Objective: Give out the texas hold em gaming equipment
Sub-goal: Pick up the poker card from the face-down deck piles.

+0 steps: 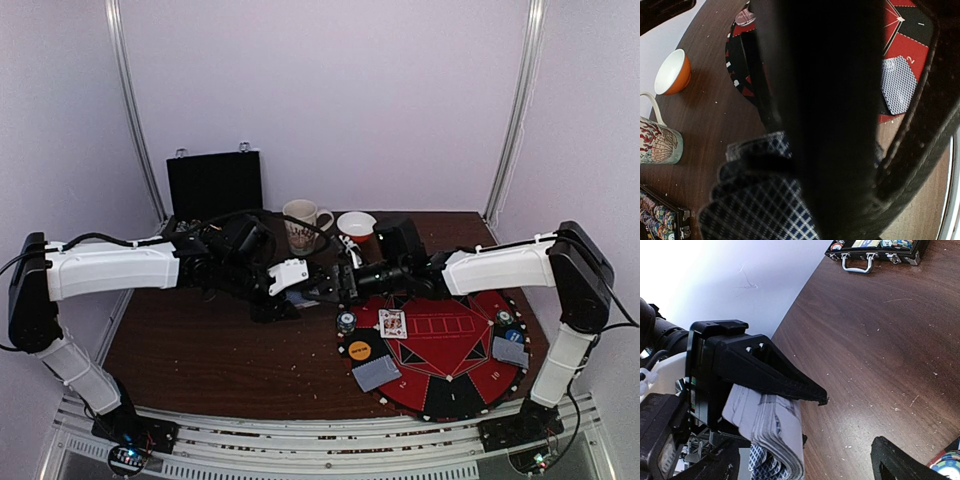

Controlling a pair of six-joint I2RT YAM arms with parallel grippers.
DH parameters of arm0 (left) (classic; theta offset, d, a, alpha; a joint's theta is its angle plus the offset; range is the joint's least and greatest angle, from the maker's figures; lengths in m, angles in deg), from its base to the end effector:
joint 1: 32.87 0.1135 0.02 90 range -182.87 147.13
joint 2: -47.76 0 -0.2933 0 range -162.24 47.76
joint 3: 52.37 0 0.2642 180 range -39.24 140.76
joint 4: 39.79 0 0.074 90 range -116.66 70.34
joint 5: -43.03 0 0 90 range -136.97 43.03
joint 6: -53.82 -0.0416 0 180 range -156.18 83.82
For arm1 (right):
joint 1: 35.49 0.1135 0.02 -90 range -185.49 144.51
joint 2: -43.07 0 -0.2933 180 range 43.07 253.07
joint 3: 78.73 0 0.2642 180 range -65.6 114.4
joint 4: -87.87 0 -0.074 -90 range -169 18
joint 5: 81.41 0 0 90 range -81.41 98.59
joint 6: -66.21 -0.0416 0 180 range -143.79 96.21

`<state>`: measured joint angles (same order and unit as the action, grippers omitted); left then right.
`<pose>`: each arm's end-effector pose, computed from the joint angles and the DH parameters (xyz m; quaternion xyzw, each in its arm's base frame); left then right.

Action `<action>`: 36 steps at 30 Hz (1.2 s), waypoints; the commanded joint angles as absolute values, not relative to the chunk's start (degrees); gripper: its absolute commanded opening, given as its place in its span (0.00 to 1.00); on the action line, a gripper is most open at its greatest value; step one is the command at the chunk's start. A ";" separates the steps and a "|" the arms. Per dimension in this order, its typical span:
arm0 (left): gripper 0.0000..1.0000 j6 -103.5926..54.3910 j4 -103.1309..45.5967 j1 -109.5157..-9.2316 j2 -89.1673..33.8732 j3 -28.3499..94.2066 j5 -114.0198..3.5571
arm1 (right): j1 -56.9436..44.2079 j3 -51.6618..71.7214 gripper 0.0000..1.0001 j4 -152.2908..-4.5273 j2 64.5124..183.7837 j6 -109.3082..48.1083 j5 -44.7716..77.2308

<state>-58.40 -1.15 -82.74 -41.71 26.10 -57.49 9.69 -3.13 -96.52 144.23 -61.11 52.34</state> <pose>0.2204 -0.2733 0.2688 0.5755 0.7371 -0.1656 0.3130 0.2701 0.3126 0.2497 -0.2626 0.7493 0.5769 0.1917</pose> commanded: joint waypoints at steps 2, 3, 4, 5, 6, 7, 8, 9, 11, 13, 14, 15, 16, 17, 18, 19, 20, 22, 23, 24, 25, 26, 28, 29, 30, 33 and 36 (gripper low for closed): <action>0.46 -58.24 -2.79 -82.27 -40.44 27.40 -58.63 | 9.98 -2.19 0.93 -100.99 143.98 -61.64 52.21; 0.46 -58.24 -2.79 -82.23 -40.47 27.46 -58.74 | 9.99 -1.78 0.93 -100.34 144.24 -61.22 51.61; 0.46 -58.16 -2.78 -82.23 -40.48 27.53 -58.82 | 10.04 -1.32 0.93 -99.65 144.63 -60.81 50.77; 0.46 -58.15 -2.80 -82.19 -40.55 27.55 -58.91 | 10.22 -0.80 0.92 -99.24 145.05 -60.59 50.03; 0.46 -58.13 -2.84 -82.23 -40.57 27.56 -58.88 | 10.33 -0.39 0.92 -99.05 145.52 -60.36 49.53; 0.46 -58.15 -2.84 -82.19 -40.50 27.56 -58.84 | 10.52 -0.21 0.92 -98.97 145.87 -60.01 48.94; 0.46 -58.15 -2.84 -82.18 -40.44 27.56 -58.92 | 10.70 -0.14 0.92 -99.15 146.00 -59.73 48.33; 0.46 -58.15 -2.80 -82.18 -40.34 27.56 -59.04 | 10.87 -0.15 0.91 -99.44 146.11 -59.66 47.75; 0.46 -58.08 -3.05 -82.14 -40.02 27.56 -59.77 | 10.84 -0.26 0.91 -100.94 146.59 -60.08 47.53; 0.46 -57.97 -3.26 -81.96 -39.87 27.56 -60.27 | 10.91 0.09 0.91 -102.04 147.20 -60.88 48.37; 0.46 -57.98 -3.24 -81.94 -39.77 27.57 -60.32 | 10.87 0.21 0.89 -102.03 147.44 -60.91 48.63; 0.46 -57.98 -3.21 -81.84 -39.73 27.56 -60.32 | 10.89 0.14 0.88 -101.87 147.45 -60.82 48.78; 0.46 -57.98 -3.28 -81.83 -39.73 27.49 -60.22 | 10.88 -0.03 0.86 -101.60 147.17 -60.57 48.74; 0.46 -57.94 -3.24 -81.84 -39.75 27.47 -60.21 | 10.85 -0.18 0.84 -100.73 146.81 -60.07 48.24; 0.46 -57.97 -3.22 -81.84 -39.77 27.47 -60.23 | 10.77 -0.28 0.82 -99.68 146.53 -59.53 47.72; 0.46 -57.98 -3.25 -81.75 -39.78 27.47 -60.26 | 10.64 -0.25 0.80 -98.24 146.20 -58.74 47.13; 0.46 -57.97 -3.21 -81.74 -39.78 27.47 -60.20 | 10.50 -0.21 0.76 -96.42 145.84 -57.95 46.45; 0.46 -57.98 -3.23 -81.75 -39.83 27.47 -60.15 | 10.03 -0.21 0.69 -93.82 144.69 -56.70 45.54; 0.46 -57.98 -3.23 -81.74 -39.86 27.42 -60.03 | 9.76 -0.48 0.67 -93.06 143.99 -56.33 45.18; 0.46 -57.98 -3.24 -81.74 -40.03 27.46 -59.93 | 9.45 -0.74 0.65 -92.53 143.24 -56.07 44.93; 0.46 -57.97 -3.22 -81.74 -40.14 27.47 -59.80 | 9.10 -0.98 0.64 -91.89 142.54 -55.78 44.55; 0.46 -57.93 -3.23 -81.76 -40.33 27.47 -59.69 | 8.82 -1.15 0.63 -91.21 141.95 -55.48 44.34; 0.46 -57.96 -3.27 -81.75 -40.35 27.52 -59.59 | 8.50 -1.09 0.60 -89.81 140.84 -54.82 44.07; 0.46 -57.94 -3.27 -81.74 -40.39 27.55 -59.60 | 8.49 -0.84 0.58 -89.03 140.65 -54.44 43.98; 0.46 -57.95 -3.24 -81.74 -40.35 27.56 -59.55 | 8.53 -0.38 0.57 -87.90 140.60 -53.82 44.14; 0.46 -57.91 -3.27 -81.78 -40.31 27.47 -59.51 | 8.51 0.92 0.50 -85.32 140.36 -52.44 44.85; 0.46 -57.97 -3.23 -81.77 -40.39 27.55 -59.48 | 8.46 1.14 0.41 -85.57 139.81 -52.47 46.52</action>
<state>-58.09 -1.23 -81.93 -41.49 26.12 -58.57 8.84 -0.46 -88.57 141.63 -53.98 46.35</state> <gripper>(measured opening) 0.459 0.450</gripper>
